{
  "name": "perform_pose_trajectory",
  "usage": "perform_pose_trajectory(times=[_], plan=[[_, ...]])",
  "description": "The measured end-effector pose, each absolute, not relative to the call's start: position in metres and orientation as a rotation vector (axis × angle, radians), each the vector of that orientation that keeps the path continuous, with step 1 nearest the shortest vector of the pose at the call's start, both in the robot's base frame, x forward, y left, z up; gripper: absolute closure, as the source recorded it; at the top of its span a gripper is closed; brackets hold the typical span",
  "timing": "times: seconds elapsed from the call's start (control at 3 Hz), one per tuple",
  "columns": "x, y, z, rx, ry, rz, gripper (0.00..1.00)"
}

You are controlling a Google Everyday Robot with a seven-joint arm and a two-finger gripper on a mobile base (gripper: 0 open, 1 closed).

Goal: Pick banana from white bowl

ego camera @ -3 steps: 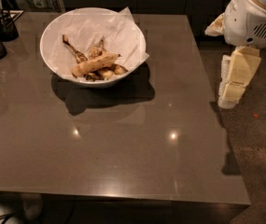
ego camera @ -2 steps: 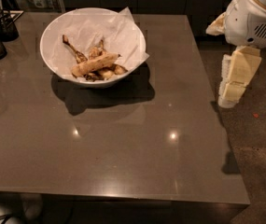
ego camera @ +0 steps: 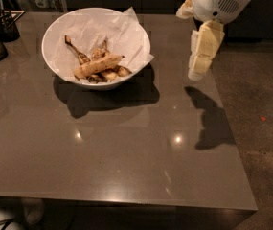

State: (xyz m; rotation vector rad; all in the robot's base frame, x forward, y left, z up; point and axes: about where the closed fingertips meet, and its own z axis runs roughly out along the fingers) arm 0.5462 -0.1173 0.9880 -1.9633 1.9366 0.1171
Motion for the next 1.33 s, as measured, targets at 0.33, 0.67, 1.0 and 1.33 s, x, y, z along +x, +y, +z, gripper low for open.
perform_pose_trajectory(times=[0.33,0.67,1.0,1.33], plan=[[0.554,-0.111,0.998,-1.944,1.905,0.099,0.00],[0.557,-0.107,0.997,-1.925,1.899,0.086,0.00],[0.568,-0.082,0.998,-1.955,1.887,0.062,0.00],[0.598,-0.028,0.991,-2.082,1.862,0.024,0.00]])
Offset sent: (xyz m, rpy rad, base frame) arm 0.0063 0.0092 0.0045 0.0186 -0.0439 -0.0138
